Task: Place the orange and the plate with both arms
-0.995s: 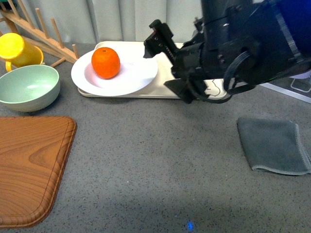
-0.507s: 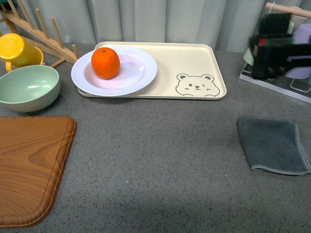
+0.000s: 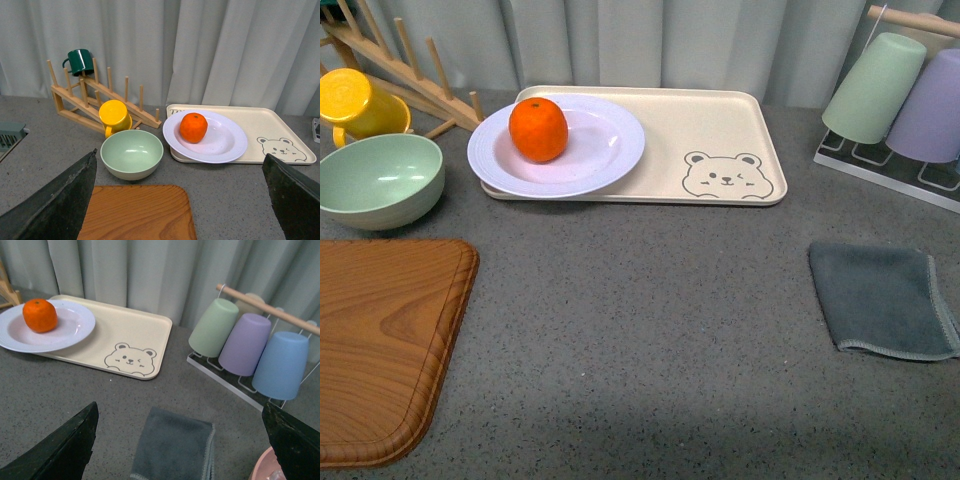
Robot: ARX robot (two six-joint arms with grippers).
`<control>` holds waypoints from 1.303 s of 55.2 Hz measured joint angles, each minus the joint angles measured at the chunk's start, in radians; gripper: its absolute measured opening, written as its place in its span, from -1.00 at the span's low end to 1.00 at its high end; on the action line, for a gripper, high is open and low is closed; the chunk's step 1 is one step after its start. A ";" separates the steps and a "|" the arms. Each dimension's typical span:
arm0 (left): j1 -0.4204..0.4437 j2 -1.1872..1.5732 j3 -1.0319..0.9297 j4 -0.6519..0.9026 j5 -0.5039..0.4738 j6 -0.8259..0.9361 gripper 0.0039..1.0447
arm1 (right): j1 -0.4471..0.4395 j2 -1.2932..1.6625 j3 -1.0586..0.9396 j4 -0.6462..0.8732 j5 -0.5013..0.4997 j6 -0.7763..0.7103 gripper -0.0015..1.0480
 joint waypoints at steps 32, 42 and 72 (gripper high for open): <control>0.000 0.000 0.000 0.000 0.000 0.000 0.88 | -0.204 -0.560 -0.023 -0.433 0.045 0.174 -0.99; 0.000 0.000 0.000 0.000 0.000 0.000 0.88 | -0.212 -0.683 -0.023 -0.551 0.035 0.174 -0.98; 0.000 0.000 0.000 0.000 0.000 0.000 0.88 | -0.212 -0.684 -0.023 -0.552 0.035 0.174 0.01</control>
